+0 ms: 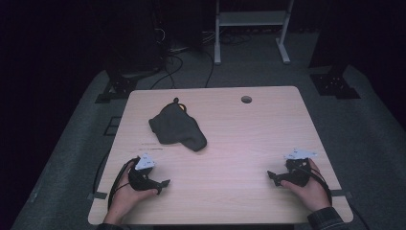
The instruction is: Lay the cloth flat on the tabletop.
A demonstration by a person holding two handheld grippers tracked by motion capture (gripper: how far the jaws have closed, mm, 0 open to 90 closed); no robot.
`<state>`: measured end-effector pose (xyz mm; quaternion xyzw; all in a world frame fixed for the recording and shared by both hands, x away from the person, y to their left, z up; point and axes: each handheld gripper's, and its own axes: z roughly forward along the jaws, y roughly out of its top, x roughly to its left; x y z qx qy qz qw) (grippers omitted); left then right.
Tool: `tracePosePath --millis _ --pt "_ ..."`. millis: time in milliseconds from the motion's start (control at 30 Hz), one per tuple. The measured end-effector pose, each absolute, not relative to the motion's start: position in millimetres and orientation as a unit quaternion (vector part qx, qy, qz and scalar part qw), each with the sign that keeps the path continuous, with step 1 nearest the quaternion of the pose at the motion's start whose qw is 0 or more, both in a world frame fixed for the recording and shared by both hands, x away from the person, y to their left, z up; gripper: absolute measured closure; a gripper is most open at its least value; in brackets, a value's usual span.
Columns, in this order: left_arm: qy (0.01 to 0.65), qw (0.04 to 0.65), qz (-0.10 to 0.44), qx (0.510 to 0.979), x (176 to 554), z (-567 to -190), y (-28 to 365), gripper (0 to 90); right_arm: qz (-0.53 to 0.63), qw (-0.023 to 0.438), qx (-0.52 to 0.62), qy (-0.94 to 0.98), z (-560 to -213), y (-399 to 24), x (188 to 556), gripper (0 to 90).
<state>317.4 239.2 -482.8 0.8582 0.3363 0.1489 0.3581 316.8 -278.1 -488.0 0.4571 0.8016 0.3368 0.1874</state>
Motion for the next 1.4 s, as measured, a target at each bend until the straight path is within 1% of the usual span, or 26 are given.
tracePosePath --millis 133,200,267,300,400,567,700,867,967,1000,1167,1200,1300,1367,1400 --pt "0.346 0.362 0.139 0.854 320.2 -477.3 240.5 11.3 0.337 0.187 0.457 0.802 -488.0 -278.4 316.2 0.0" --pt "0.349 0.366 0.141 0.851 322.0 -474.3 240.5 13.4 0.337 0.186 0.458 0.801 -487.9 -278.8 315.3 0.0" --pt "0.35 0.367 0.144 0.85 323.6 -472.1 240.3 13.6 0.337 0.187 0.457 0.802 -488.0 -279.2 315.0 0.0" --pt "0.35 0.368 0.146 0.849 324.8 -470.7 240.5 16.0 0.337 0.187 0.457 0.802 -488.0 -279.5 314.6 0.0" --pt "0.358 0.378 0.15 0.841 330.7 -462.8 242.7 16.6 0.337 0.187 0.459 0.801 -488.0 -279.4 314.0 0.0" --pt "0.363 0.379 0.154 0.837 338.6 -455.0 246.3 19.9 0.336 0.186 0.459 0.801 -487.9 -278.8 315.1 0.0" --pt "0.368 0.383 0.162 0.831 350.1 -448.5 249.9 20.6 0.336 0.187 0.458 0.801 -488.0 -278.6 315.7 0.0" --pt "0.364 0.382 0.185 0.829 370.0 -440.2 244.8 20.7 0.336 0.187 0.459 0.801 -488.0 -278.6 315.6 0.0" --pt "0.365 0.384 0.188 0.827 376.7 -438.6 243.5 21.0 0.336 0.187 0.459 0.801 -488.0 -278.6 315.6 0.0" --pt "0.365 0.383 0.194 0.826 385.8 -437.6 241.5 21.0 0.336 0.187 0.459 0.801 -488.0 -278.6 315.6 0.0" --pt "0.367 0.375 0.202 0.827 403.3 -440.6 236.6 21.7 0.336 0.187 0.459 0.801 -488.0 -278.6 315.6 0.0" --pt "0.369 0.377 0.205 0.824 406.9 -442.8 235.5 23.1 0.336 0.187 0.459 0.801 -488.0 -278.6 315.7 0.0" --pt "0.377 0.364 0.195 0.829 419.7 -450.7 229.7 22.8 0.336 0.187 0.459 0.801 -488.0 -278.6 315.7 0.0" --pt "0.379 0.357 0.196 0.831 425.6 -454.7 226.1 22.7 0.336 0.187 0.459 0.801 -488.0 -278.6 315.7 0.0" --pt "0.381 0.341 0.208 0.834 431.3 -459.7 222.1 22.8 0.336 0.187 0.458 0.801 -488.0 -278.6 315.6 0.0"
